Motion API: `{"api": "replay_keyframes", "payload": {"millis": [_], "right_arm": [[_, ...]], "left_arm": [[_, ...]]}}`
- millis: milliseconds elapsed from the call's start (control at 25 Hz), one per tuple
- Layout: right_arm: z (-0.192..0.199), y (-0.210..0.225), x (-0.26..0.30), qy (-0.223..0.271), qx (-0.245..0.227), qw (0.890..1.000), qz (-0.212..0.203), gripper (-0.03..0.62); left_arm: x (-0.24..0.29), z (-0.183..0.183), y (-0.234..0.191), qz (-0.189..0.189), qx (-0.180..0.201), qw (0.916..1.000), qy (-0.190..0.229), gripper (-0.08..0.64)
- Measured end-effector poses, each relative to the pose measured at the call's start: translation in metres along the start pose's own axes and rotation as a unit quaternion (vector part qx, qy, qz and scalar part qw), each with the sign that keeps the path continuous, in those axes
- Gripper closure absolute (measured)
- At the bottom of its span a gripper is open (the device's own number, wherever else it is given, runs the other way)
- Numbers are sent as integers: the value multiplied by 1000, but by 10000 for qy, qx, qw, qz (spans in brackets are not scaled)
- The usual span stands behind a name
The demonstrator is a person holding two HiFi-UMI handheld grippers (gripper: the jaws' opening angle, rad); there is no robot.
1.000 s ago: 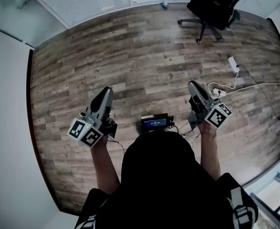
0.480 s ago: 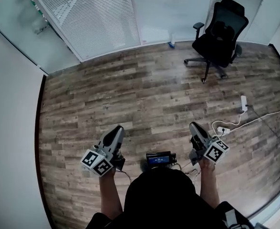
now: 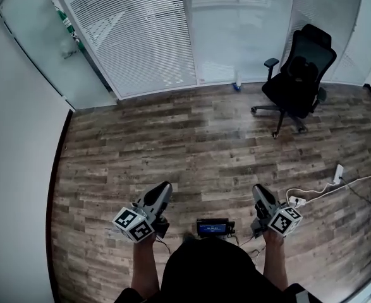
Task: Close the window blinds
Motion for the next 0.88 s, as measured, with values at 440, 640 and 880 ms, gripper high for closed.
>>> {"api": "replay_keyframes", "payload": {"millis": [440,640,880], "right_arm": [[-5,11,-11,-4,-22,10000,76,552],[-5,17,-8,-57,-58,9995,313,552],[-14,32,37,-171,-169,9979,606,552]], "left_arm": [[17,12,9,158,-23,9998,-110,541],[32,20,-10,188,-240,9994,-132,541],[66,26,-72,153,-619,9979,-57,541]]}}
Point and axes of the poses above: the fingertips, and each gripper's own axes: x forward along the fingers, y to its right, z out of its underside, the point moved 9 cm from there along -x, backward along the fingers, and after that the axes turned 10 degrees about y, right-handed, at the moved point
